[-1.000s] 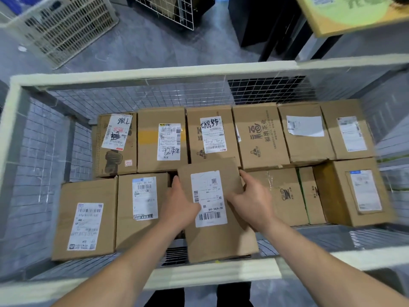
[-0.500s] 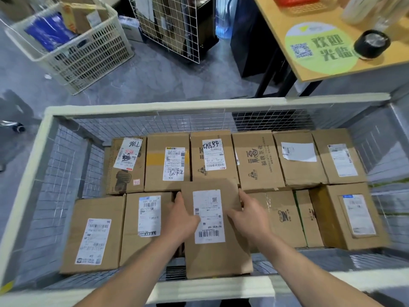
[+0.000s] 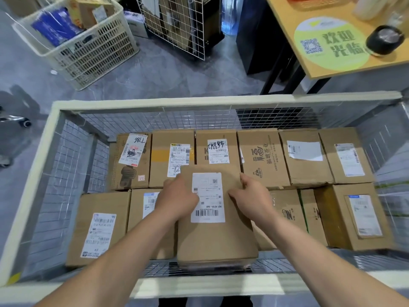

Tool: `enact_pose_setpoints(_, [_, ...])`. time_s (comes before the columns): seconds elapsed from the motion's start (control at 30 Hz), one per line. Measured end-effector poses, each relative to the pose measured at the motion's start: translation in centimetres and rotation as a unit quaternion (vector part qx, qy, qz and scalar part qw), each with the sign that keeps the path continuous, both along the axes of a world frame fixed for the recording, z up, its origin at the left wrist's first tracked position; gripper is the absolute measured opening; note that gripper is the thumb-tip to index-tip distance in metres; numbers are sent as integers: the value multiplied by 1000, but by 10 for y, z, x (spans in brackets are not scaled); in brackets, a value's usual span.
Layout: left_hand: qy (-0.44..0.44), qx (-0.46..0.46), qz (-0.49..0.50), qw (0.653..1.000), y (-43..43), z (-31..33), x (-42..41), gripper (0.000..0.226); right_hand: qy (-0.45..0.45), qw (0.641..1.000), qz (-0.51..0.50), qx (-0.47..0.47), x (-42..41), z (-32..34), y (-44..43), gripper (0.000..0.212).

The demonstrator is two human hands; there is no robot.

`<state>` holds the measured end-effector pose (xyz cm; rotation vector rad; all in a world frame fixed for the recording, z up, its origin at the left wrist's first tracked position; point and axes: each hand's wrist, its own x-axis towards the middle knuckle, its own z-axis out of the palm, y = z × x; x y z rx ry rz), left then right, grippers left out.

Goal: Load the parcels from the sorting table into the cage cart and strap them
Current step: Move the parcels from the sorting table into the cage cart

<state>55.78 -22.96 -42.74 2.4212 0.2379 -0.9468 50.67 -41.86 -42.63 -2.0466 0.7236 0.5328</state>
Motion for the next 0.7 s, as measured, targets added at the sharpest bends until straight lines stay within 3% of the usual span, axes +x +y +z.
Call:
enact_pose_setpoints(0.13, [-51, -26, 21, 998, 0, 21, 16, 72, -39, 999, 4, 3, 22, 28, -3, 27])
enact_pose_setpoints(0.2, [-73, -38, 26, 996, -6, 27, 27, 85, -69, 996, 26, -44, 41, 36, -5, 40])
enact_pose_setpoints(0.33, [-93, -73, 50, 992, -20, 16, 43, 77, -99, 986, 73, -114, 72, 31, -8, 53])
enact_pose_setpoints(0.47, [-63, -62, 39, 995, -29, -10, 47, 77, -64, 989, 97, -94, 77, 1, -6, 78])
enact_pose_setpoints(0.57, [-29, -70, 30, 997, -23, -28, 46, 74, -54, 990, 116, -59, 66, -11, -6, 81])
enact_pose_setpoints(0.63, [-35, -60, 12, 998, -15, -35, 48, 75, -74, 982, 135, -108, 53, -20, -5, 76])
enact_pose_setpoints(0.7, [-88, 9, -56, 994, -11, -35, 55, 80, -54, 978, 104, -171, 37, -27, -5, 77])
